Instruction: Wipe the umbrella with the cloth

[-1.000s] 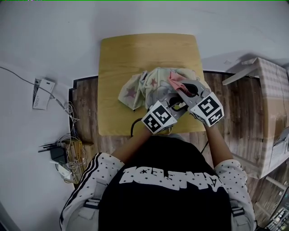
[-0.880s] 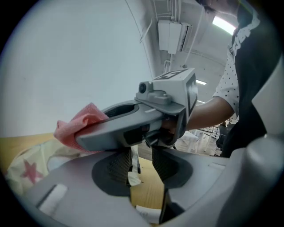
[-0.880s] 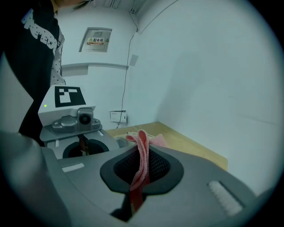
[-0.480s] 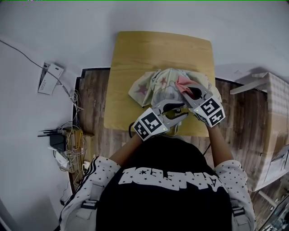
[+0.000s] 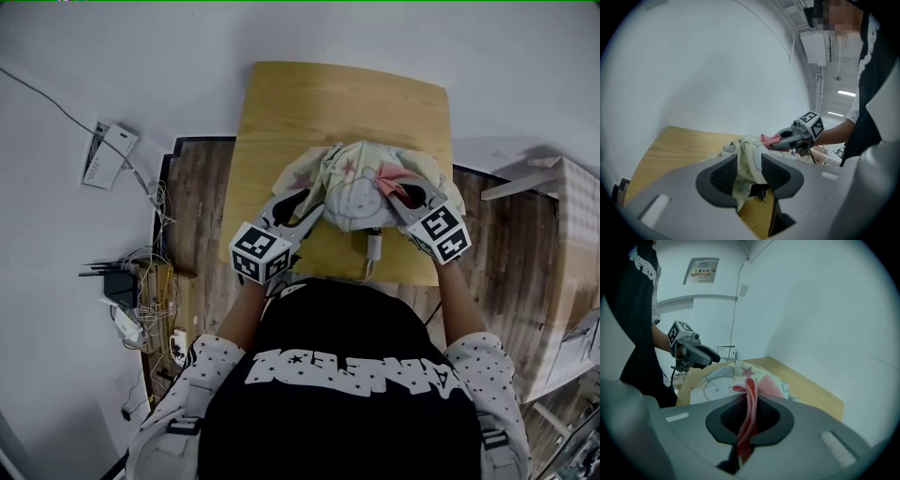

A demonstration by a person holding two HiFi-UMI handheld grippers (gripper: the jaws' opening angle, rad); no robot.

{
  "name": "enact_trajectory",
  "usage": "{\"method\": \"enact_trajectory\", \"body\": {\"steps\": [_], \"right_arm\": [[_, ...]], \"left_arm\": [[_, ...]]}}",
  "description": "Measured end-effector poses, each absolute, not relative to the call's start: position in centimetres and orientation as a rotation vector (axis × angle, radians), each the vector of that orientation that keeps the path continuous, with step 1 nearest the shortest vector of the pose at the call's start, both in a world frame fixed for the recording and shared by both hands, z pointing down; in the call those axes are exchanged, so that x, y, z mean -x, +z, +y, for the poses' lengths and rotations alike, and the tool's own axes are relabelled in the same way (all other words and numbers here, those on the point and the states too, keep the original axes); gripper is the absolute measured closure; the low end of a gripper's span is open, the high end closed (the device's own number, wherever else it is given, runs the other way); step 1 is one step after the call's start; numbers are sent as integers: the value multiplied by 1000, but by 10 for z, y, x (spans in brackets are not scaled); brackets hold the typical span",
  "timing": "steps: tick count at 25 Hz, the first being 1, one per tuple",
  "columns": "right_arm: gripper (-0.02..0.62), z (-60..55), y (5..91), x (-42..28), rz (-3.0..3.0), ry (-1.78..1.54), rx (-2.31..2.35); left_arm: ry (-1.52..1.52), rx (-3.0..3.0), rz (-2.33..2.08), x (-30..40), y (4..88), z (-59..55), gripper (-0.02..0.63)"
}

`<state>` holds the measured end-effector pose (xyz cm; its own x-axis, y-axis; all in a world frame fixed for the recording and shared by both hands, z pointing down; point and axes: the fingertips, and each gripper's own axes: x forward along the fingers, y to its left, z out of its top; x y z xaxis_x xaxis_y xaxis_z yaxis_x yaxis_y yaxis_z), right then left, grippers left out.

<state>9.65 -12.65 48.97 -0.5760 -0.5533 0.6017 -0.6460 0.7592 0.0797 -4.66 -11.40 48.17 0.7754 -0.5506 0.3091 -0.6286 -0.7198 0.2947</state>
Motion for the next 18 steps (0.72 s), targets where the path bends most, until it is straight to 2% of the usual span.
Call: {"method": "enact_trajectory", "body": {"steps": [7, 13, 18], "right_arm": [[575, -131, 507, -118, -2263, 224, -916], [575, -133, 515, -123, -2240, 236, -920], [575, -133, 516, -124, -2247, 242, -913]], "left_arm": [[401, -2579, -823, 29, 513, -114, 462], [335, -2520, -755, 33, 515, -103, 454], [510, -2645, -748, 32, 527, -86, 421]]}}
